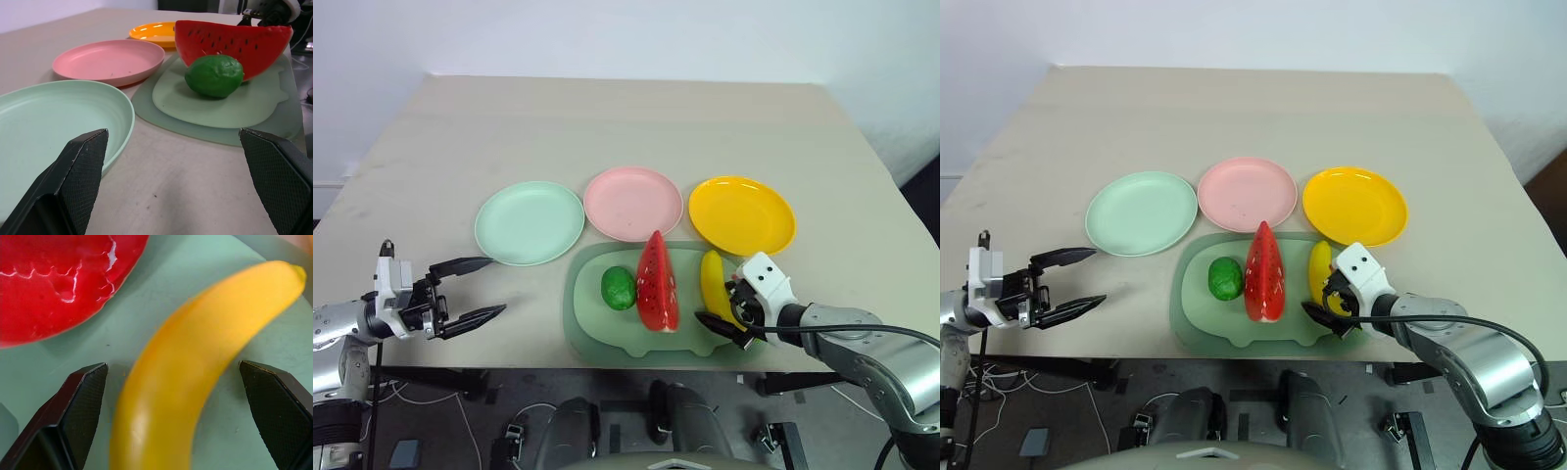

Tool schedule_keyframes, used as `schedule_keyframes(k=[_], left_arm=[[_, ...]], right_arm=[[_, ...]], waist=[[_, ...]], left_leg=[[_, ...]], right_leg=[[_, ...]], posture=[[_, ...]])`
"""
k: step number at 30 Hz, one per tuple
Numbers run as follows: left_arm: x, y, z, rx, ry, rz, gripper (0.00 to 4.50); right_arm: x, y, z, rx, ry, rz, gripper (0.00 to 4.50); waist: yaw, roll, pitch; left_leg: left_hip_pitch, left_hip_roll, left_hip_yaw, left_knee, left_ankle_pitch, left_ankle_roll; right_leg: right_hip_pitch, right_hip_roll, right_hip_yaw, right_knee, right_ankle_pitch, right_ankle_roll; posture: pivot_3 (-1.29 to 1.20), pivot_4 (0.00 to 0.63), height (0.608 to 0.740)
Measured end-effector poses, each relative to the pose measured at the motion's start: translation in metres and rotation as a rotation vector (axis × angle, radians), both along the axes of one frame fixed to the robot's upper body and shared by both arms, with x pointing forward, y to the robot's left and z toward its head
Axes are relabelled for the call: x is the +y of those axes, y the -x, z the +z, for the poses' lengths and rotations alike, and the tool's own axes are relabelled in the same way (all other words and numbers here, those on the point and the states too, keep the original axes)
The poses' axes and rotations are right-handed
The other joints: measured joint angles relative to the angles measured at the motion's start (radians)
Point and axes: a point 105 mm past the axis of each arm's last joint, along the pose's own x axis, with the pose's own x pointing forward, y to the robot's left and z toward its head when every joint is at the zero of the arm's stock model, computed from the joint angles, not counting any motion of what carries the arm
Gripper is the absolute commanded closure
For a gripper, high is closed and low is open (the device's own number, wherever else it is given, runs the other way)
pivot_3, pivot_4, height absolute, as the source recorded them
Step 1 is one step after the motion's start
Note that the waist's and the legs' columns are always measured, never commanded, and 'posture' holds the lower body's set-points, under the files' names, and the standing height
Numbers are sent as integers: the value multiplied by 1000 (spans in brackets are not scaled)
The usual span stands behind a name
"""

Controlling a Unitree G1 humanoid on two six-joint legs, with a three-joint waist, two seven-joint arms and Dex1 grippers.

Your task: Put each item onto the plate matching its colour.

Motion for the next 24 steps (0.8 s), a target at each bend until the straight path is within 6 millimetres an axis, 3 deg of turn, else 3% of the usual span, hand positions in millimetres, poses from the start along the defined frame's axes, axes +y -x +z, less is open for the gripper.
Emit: schedule_keyframes(k=[4,7,12,14,17,20,22,24], left_arm=[[-1,0,-1,0,4,0,11],[-1,0,-1,0,4,0,0],[-1,0,-1,0,4,1,0],[0,0,-1,1,5,2,0],[0,0,-2,4,8,5,0],[0,-1,-3,6,6,7,0],[1,-1,-3,6,5,8,0],[1,-3,-3,0,4,9,0]], right_arm=[[2,0,-1,2,7,1,0],[2,-2,-1,-2,15,2,556],[2,-3,-1,7,9,9,2263],[5,0,0,23,-4,44,2736],[13,11,2,71,-33,142,2736],[22,23,18,88,-84,268,2736],[19,19,32,57,-81,293,2736],[12,2,47,7,-83,267,2736]], waist=[[-1,0,0],[-2,0,0],[-1,0,0],[-1,0,0],[-1,0,0],[0,1,0],[-1,1,0],[-3,1,1]], left_leg=[[0,0,0,0,0,0],[0,0,0,0,0,0],[0,0,0,0,0,0],[0,0,0,0,0,0],[-2,0,0,0,0,0],[-4,0,-1,0,0,0],[-5,0,-1,0,0,0],[-5,0,0,1,0,0]], right_leg=[[0,0,0,0,0,0],[0,0,0,0,0,0],[0,0,0,0,0,0],[0,0,0,0,0,0],[-1,0,0,-1,0,0],[-3,0,0,-1,0,0],[-3,0,-1,-1,0,0],[-3,0,0,-2,0,0]], posture=[[0,150,736],[0,150,736],[0,150,736],[0,150,736],[0,150,736],[0,150,736],[0,150,736],[0,150,736]])
